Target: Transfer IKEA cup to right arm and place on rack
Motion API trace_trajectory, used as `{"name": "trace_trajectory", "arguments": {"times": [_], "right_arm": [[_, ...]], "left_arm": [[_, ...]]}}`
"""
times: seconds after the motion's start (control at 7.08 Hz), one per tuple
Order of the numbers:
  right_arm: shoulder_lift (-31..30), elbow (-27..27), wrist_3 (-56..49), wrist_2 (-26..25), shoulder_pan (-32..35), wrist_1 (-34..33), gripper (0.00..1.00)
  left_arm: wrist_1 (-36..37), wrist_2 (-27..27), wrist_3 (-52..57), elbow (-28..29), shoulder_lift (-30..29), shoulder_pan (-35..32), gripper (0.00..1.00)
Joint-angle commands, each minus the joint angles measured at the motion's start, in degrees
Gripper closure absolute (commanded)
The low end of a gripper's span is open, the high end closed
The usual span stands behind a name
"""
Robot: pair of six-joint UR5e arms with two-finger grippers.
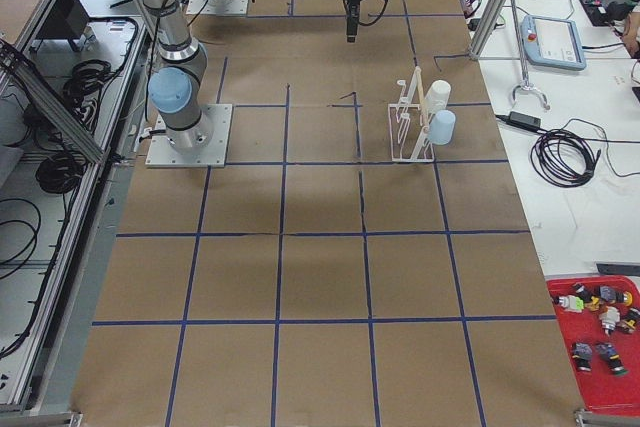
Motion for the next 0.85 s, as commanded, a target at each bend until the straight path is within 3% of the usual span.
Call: {"name": "trace_trajectory", "arguments": {"times": [0.0, 0.71], "right_arm": [[0.0, -0.2, -0.4, -0.8, 2.1, 0.1, 0.00], [0.3, 0.4, -0.6, -2.4, 2.1, 0.0, 0.00]], "left_arm": [[0.0, -0.1, 0.0, 0.0, 0.0, 0.0, 0.00], [0.0, 0.1, 0.1, 0.0, 0.0, 0.0, 0.00]]}}
